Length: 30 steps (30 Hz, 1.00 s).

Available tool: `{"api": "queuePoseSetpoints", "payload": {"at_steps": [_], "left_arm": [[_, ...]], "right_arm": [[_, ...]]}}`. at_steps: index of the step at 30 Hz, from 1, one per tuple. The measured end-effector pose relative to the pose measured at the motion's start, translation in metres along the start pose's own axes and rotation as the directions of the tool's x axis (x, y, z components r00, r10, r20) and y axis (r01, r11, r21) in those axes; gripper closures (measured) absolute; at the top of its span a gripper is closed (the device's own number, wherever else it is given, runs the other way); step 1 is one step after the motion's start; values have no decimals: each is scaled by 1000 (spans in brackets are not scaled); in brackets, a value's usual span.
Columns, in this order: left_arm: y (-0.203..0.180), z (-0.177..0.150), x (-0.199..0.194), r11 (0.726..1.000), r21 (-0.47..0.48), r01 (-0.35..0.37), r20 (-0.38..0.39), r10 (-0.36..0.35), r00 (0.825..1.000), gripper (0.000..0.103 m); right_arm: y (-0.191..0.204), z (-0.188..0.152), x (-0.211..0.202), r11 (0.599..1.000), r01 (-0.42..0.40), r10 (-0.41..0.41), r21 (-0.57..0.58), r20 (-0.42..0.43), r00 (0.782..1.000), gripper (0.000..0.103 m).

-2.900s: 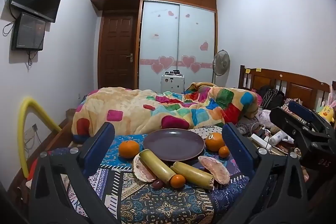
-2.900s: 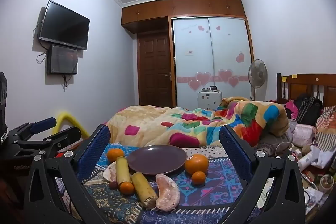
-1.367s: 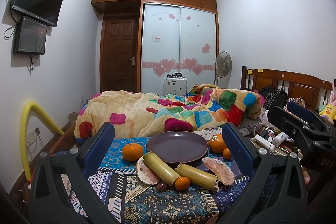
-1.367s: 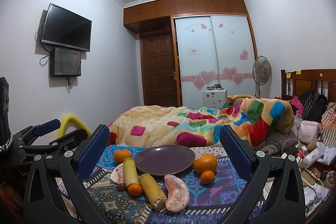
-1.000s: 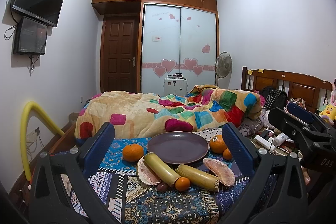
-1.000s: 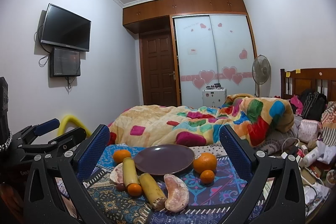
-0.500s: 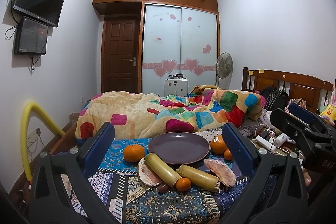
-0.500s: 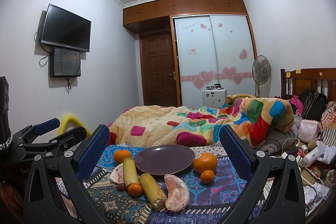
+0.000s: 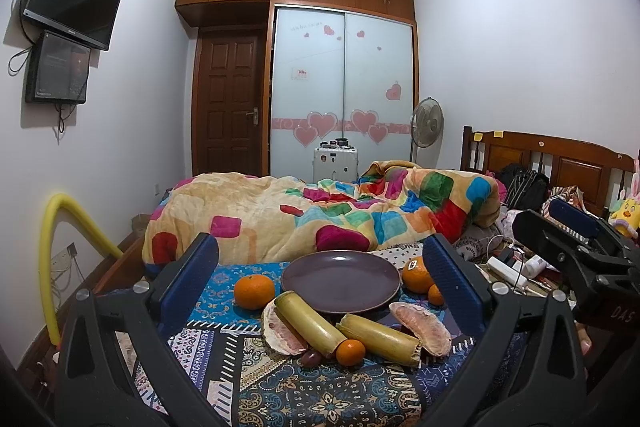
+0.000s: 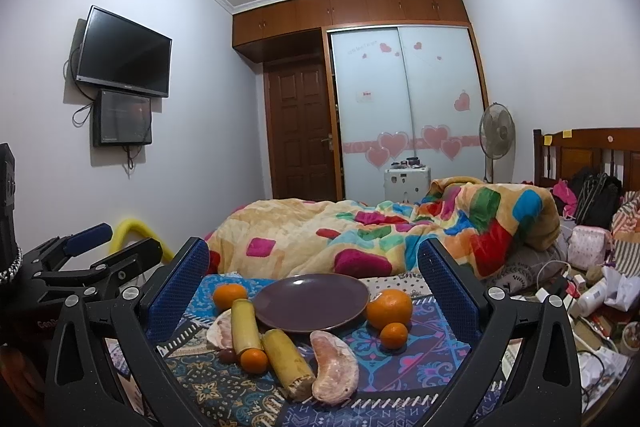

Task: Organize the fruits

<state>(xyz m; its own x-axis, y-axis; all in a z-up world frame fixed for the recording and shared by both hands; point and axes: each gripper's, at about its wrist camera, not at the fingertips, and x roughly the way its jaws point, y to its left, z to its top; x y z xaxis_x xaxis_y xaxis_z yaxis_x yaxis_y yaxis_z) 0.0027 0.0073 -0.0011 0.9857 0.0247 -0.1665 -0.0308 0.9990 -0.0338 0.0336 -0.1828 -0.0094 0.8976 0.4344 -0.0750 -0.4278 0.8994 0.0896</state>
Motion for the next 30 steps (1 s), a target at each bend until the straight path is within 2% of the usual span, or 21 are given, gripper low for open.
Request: {"api": "queuePoseSetpoints", "payload": {"at_steps": [8,16,24,30], "left_arm": [[12,-4,33,1000,-4,-18,-81,17,997,0],[42,-13,87,997,-25,-67,-186,61,981,0],[77,-23,150,994,-22,-103,-312,91,946,0],[95,-31,193,995,-16,-101,-416,85,905,0]], "right_arm": [[-14,-6,22,1000,25,-25,0,-60,998,0],[-41,-19,66,991,109,-121,-78,-162,979,0],[-68,-27,113,990,87,-115,-109,-288,951,0],[-81,-31,148,990,64,-108,-126,-380,919,0]]}}
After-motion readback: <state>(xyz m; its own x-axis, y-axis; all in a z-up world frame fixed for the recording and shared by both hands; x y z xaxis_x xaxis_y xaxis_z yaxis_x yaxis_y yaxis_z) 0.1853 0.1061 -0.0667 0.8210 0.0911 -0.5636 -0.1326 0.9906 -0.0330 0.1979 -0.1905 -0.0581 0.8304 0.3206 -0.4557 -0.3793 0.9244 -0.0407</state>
